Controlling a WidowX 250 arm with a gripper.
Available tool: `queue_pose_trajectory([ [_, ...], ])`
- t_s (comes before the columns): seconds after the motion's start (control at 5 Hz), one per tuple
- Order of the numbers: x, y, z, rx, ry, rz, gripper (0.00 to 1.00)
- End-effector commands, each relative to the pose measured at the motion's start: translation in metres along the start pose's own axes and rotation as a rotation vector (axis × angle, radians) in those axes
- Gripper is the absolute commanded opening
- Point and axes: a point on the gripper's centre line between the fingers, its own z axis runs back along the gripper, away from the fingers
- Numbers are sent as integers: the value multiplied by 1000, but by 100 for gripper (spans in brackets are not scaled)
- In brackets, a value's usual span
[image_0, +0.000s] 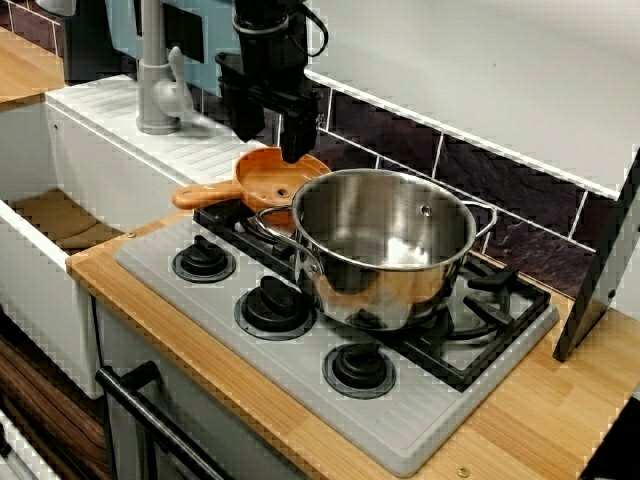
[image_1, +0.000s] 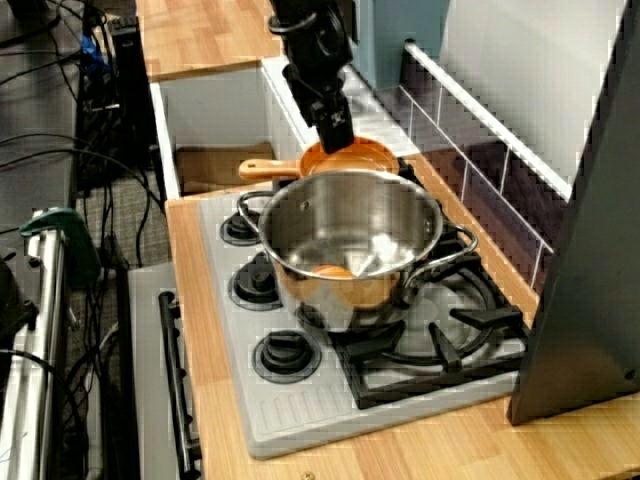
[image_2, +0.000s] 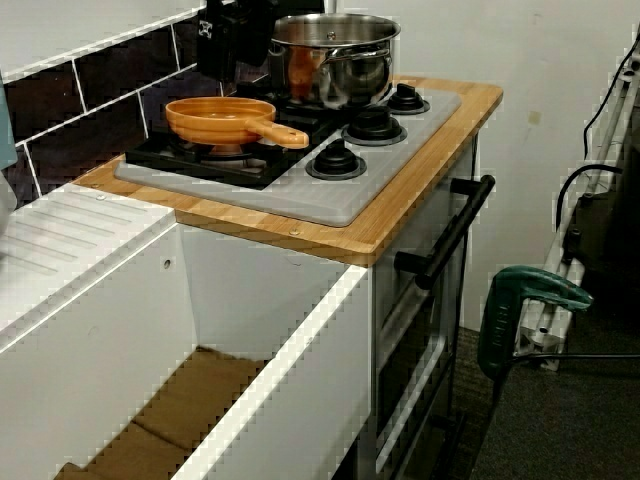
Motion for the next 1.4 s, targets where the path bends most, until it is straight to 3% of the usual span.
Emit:
queue_pose_trajectory([
  [0.0,10,21,-8,31,-20,14,100],
  [0.4,12,34,-13,36,-13,24,100],
  [1.2,3,31,-34,64,15,2,100],
])
